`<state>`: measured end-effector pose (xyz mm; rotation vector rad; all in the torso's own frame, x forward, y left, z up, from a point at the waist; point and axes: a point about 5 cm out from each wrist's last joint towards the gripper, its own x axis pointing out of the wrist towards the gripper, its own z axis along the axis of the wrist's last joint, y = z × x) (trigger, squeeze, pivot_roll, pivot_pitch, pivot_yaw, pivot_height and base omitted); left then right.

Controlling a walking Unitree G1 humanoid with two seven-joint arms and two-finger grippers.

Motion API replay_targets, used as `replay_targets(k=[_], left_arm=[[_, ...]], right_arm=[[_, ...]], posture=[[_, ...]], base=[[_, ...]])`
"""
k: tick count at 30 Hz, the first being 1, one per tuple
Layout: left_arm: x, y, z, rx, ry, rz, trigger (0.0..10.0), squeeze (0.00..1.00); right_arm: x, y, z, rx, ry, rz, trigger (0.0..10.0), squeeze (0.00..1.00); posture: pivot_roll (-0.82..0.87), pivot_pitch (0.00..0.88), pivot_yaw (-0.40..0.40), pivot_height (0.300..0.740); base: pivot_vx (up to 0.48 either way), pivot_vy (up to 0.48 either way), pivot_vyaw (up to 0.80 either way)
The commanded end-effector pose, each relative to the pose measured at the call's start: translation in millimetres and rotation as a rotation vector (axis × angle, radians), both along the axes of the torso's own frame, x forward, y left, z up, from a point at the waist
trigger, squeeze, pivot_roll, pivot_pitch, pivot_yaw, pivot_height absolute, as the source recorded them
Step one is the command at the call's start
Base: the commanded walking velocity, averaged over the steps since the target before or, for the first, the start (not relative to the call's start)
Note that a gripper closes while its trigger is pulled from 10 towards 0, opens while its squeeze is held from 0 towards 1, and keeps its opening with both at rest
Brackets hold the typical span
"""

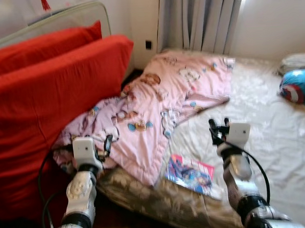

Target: Clean up the room

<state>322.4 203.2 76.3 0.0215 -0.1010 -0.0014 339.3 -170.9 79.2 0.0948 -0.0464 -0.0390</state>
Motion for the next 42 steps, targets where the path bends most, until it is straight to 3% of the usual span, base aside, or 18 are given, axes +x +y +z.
replay_targets(k=[1, 21, 26, 42], left_arm=[[3.0, -3.0, 2.7, 0.005, 0.001, -0.012, 10.0, 0.00], [1.9, -4.5, -0.5, 0.002, 0.022, -0.024, 10.0, 0.00], [1.6, -4.9, -1.3, -0.008, 0.026, -0.024, 10.0, 0.00], [1.0, -5.0, -6.1, -0.019, 0.061, -0.033, 10.0, 0.00]], right_arm=[[0.4, 0.9, -0.9, -0.002, 0.011, 0.010, 10.0, 0.00], [-0.6, 3.4, -8.8, -0.010, 0.074, 0.025, 10.0, 0.00], [-1.5, 6.4, -11.3, -0.006, 0.086, 0.051, 10.0, 0.00], [-3.0, 7.6, -12.6, 0.010, 0.081, 0.065, 10.0, 0.00]], posture=[[-0.01, 0.000, -0.019, 0.664], [-0.01, 0.000, -0.019, 0.664], [-0.01, 0.000, -0.018, 0.629], [-0.01, 0.000, -0.017, 0.629]], base=[[0.000, 0.000, 0.00], [0.000, 0.000, 0.00], [0.000, 0.000, 0.00], [0.000, 0.000, 0.00]])
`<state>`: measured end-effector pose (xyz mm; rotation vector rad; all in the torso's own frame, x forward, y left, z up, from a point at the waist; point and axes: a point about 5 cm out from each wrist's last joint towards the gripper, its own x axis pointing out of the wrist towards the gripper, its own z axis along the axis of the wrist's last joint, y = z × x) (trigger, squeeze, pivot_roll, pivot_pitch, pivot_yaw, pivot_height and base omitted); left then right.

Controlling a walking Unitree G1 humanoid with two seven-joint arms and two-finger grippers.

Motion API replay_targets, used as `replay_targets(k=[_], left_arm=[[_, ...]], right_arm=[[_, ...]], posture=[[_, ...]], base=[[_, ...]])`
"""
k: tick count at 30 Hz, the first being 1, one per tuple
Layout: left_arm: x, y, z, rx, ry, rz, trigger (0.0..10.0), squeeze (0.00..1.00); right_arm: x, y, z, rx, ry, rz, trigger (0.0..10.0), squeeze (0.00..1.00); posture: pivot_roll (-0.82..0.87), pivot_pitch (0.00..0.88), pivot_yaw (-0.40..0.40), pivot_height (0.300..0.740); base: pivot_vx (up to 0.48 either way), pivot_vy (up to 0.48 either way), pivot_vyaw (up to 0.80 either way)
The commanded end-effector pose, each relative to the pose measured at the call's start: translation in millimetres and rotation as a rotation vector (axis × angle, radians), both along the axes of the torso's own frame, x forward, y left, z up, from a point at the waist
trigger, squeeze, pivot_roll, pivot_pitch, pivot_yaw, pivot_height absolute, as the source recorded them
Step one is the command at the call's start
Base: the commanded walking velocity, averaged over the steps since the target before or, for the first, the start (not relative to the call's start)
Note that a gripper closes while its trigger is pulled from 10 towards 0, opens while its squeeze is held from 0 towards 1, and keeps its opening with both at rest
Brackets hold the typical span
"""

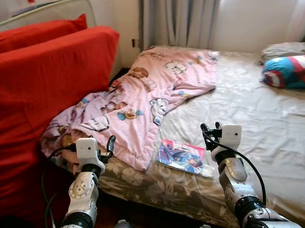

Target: Clean up the room

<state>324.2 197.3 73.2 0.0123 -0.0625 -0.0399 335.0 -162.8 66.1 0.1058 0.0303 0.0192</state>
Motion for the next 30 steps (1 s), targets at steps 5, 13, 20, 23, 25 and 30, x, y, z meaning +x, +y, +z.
replay_targets(k=[5, 13, 20, 23, 25, 30], left_arm=[[-1.1, 0.7, -4.5, -0.009, 0.031, 0.002, 10.0, 0.00], [-2.8, 1.3, -9.7, -0.019, 0.061, -0.010, 10.0, 0.00], [-3.8, 1.5, -12.6, -0.030, 0.079, -0.019, 10.0, 0.00], [-3.1, 2.2, -13.3, -0.032, 0.089, -0.021, 10.0, 0.00], [-2.8, 2.2, -13.6, -0.032, 0.094, -0.023, 10.0, 0.00], [-2.7, 1.9, -14.0, -0.033, 0.097, -0.025, 10.0, 0.00]], right_arm=[[1.7, 0.3, 1.0, 0.004, 0.006, 0.009, 10.0, 0.00], [1.9, 2.6, -0.2, 0.007, 0.018, 0.020, 10.0, 0.00], [1.3, 3.3, -1.9, 0.012, 0.028, 0.021, 10.0, 0.00], [0.2, 3.1, -3.9, 0.010, 0.037, 0.027, 10.0, 0.00], [-0.3, 2.9, -5.0, 0.008, 0.044, 0.030, 10.0, 0.00], [-1.6, 4.6, -7.6, 0.007, 0.058, 0.042, 10.0, 0.00]], posture=[[-0.01, 0.000, -0.018, 0.629], [-0.01, 0.000, -0.018, 0.629], [-0.01, 0.000, -0.018, 0.629], [-0.01, 0.000, -0.016, 0.629], [-0.01, 0.000, -0.016, 0.629], [-0.01, 0.000, -0.016, 0.629]], base=[[0.000, 0.000, 0.00], [0.000, 0.000, 0.00], [0.312, 0.000, 0.00], [0.363, 0.000, 0.00], [0.366, 0.000, 0.00], [0.370, 0.000, 0.00]])
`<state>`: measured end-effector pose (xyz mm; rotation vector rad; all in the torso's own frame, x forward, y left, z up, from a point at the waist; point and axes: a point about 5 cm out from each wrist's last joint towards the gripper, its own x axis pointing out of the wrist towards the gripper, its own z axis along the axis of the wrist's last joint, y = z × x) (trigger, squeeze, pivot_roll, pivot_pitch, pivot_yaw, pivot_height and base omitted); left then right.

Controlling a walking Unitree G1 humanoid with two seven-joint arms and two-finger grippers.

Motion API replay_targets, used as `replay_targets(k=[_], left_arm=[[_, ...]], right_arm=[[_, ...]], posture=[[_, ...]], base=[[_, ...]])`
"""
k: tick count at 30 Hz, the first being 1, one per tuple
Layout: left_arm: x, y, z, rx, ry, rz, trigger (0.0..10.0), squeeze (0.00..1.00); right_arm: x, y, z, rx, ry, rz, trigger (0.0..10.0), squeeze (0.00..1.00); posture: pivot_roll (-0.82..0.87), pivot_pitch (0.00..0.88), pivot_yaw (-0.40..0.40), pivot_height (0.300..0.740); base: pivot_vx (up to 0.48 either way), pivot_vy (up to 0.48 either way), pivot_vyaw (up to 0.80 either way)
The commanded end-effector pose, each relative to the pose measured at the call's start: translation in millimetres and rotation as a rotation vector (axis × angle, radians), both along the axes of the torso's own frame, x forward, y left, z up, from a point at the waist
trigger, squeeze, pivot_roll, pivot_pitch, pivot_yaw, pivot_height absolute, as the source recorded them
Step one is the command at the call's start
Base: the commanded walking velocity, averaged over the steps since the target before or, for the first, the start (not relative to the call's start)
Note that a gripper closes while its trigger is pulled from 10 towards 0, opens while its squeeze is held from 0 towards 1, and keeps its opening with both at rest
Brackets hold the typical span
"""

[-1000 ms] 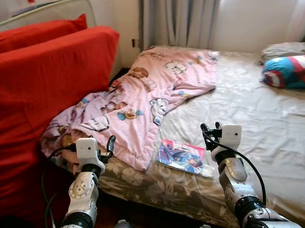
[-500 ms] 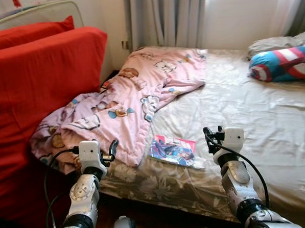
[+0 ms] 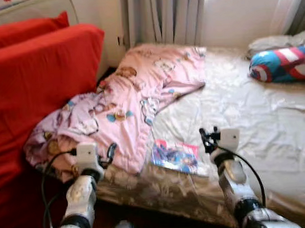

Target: Clean up the room

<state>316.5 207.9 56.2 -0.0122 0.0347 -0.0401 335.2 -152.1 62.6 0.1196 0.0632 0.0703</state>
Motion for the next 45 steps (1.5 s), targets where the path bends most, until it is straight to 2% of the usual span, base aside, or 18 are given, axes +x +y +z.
replay_targets(k=[1, 11, 13, 15, 20, 27, 33, 39, 45], left_arm=[[5.0, -8.7, 2.9, -0.012, -0.001, -0.024, 10.0, 0.00], [4.5, -7.1, 2.2, -0.017, 0.000, -0.019, 10.0, 0.00], [4.0, -7.5, 1.5, -0.024, 0.001, -0.019, 10.0, 0.00], [3.4, -9.0, 0.1, -0.030, 0.006, -0.026, 10.0, 0.00], [-0.2, -12.7, -7.3, -0.032, 0.040, -0.024, 10.0, 0.00], [-5.2, -11.9, -11.8, -0.048, 0.040, -0.001, 10.0, 0.00], [-12.1, -5.9, -13.7, -0.051, 0.013, 0.021, 10.0, 0.00], [-16.4, -12.2, -2.7, -0.041, -0.082, 0.008, 10.0, 0.00], [-31.0, -14.2, 1.2, -0.034, -0.116, 0.014, 10.0, 0.00]], right_arm=[[-1.8, -6.1, -4.1, -0.008, 0.028, -0.010, 10.0, 0.00], [-2.2, -4.2, -5.8, -0.003, 0.041, 0.003, 10.0, 0.00], [-2.3, 1.7, -9.4, 0.020, 0.079, 0.050, 10.0, 0.00], [-2.1, 4.0, -12.5, 0.001, 0.116, 0.066, 10.0, 0.00], [-0.1, 6.3, -15.3, 0.040, 0.174, 0.066, 10.0, 0.00], [2.2, 11.4, -18.3, 0.080, 0.255, 0.093, 10.0, 0.00], [-4.5, 21.2, -29.9, 0.078, 0.349, 0.148, 10.0, 0.00], [-13.6, 23.8, -42.6, 0.117, 0.424, 0.125, 10.0, 0.00], [-23.3, 29.5, -53.8, 0.158, 0.473, 0.115, 10.0, 0.00]], posture=[[-0.01, 0.000, -0.016, 0.629], [-0.01, 0.000, -0.016, 0.629], [-0.01, 0.000, -0.020, 0.629], [0.00, 0.000, -0.024, 0.629], [0.02, 0.000, -0.037, 0.629], [0.06, 0.000, -0.062, 0.629], [0.09, 0.000, -0.071, 0.629], [0.12, 0.041, -0.072, 0.629], [0.16, 0.097, -0.072, 0.629]], base=[[0.375, 0.000, 0.00], [0.368, 0.000, 0.00], [0.000, 0.000, 0.00], [0.000, 0.000, 0.00], [0.000, 0.000, 0.00], [0.000, 0.000, 0.00], [0.000, 0.000, 0.00], [0.000, 0.000, 0.00], [0.000, 0.000, 0.00]])
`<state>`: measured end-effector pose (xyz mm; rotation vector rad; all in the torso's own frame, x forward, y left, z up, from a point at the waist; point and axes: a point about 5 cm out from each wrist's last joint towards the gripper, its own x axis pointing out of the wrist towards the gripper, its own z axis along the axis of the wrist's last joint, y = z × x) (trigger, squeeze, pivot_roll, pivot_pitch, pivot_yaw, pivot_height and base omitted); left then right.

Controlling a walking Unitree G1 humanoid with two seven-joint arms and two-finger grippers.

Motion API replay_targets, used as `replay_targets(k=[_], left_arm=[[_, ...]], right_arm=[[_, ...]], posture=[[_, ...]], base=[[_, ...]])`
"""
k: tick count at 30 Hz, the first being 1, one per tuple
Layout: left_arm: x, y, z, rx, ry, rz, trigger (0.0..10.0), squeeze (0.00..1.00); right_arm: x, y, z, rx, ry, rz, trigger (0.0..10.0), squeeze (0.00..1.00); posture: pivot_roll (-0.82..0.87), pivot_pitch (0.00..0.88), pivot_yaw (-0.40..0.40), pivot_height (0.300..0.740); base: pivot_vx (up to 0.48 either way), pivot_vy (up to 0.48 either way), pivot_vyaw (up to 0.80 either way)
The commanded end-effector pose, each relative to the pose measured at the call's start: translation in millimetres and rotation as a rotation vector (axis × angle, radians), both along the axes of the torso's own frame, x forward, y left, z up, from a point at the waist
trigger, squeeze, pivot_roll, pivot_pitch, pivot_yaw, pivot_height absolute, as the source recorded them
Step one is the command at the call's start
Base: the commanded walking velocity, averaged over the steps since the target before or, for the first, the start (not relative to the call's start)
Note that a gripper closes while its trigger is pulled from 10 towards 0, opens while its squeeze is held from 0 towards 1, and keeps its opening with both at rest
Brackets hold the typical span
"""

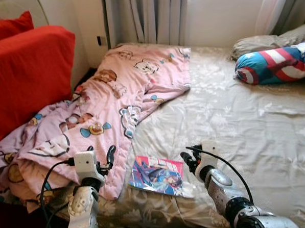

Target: Clean up the room

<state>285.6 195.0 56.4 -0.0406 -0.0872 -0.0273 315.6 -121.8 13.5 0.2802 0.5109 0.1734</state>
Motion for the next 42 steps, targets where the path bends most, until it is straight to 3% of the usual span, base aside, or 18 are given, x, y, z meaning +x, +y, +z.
replay_targets(k=[1, 5, 6, 12, 13, 14, 18, 26, 34, 42], left_arm=[[-3.1, -0.4, 2.0, -0.004, 0.004, 0.005, 10.0, 0.00], [-10.7, 2.5, 6.0, -0.016, 0.004, 0.027, 10.0, 0.00], [-10.4, 2.0, 7.4, -0.014, 0.006, 0.026, 10.0, 0.00], [-7.6, -7.6, 17.8, -0.002, 0.014, -0.015, 10.0, 0.00], [-8.6, -8.5, 18.6, -0.003, 0.018, -0.018, 10.0, 0.00], [-9.7, -9.5, 19.0, -0.004, 0.022, -0.022, 10.0, 0.00], [-16.3, -13.2, 17.0, -0.009, 0.055, -0.035, 10.0, 0.00], [-28.2, -12.5, 12.2, 0.000, 0.096, -0.043, 10.0, 0.00], [-45.2, -7.7, 11.7, 0.013, 0.120, -0.030, 10.0, 0.00], [-50.9, -7.0, 12.1, 0.015, 0.134, -0.024, 10.0, 0.00]], right_arm=[[-5.6, 0.7, -6.7, -0.006, 0.035, -0.001, 10.0, 0.00], [-10.4, 3.3, -11.6, 0.000, 0.053, -0.006, 10.0, 0.00], [-11.2, 2.9, -12.5, 0.002, 0.059, -0.016, 10.0, 1.00], [-20.3, -3.6, -22.1, 0.001, 0.092, -0.085, 10.0, 1.00], [-21.1, -4.8, -22.8, 0.000, 0.091, -0.093, 10.0, 0.80], [-21.3, -6.9, -22.8, 0.000, 0.085, -0.108, 10.0, 0.00], [-23.9, -21.3, -24.9, 0.012, 0.081, -0.204, 10.0, 0.00], [-32.3, -28.4, -32.5, 0.122, 0.116, -0.269, 10.0, 0.00], [-26.5, -23.5, -26.9, 0.166, 0.093, -0.229, 10.0, 0.00], [-16.9, -19.9, -16.9, 0.176, 0.039, -0.189, 10.0, 0.00]], posture=[[0.17, 0.108, -0.071, 0.629], [0.18, 0.140, -0.065, 0.629], [0.18, 0.156, -0.060, 0.629], [0.18, 0.217, -0.029, 0.629], [0.18, 0.224, -0.025, 0.629], [0.18, 0.231, -0.022, 0.629], [0.16, 0.272, -0.013, 0.629], [0.18, 0.310, -0.013, 0.629], [0.20, 0.342, -0.005, 0.629], [0.21, 0.353, 0.000, 0.629]], base=[[0.000, 0.000, 0.00], [0.000, 0.000, 0.00], [0.000, 0.000, 0.00], [0.000, 0.000, 0.00], [0.000, 0.000, 0.00], [0.000, 0.000, 0.00], [0.000, 0.000, 0.00], [0.000, 0.000, 0.00], [0.000, 0.000, 0.00], [0.000, 0.000, 0.00]])
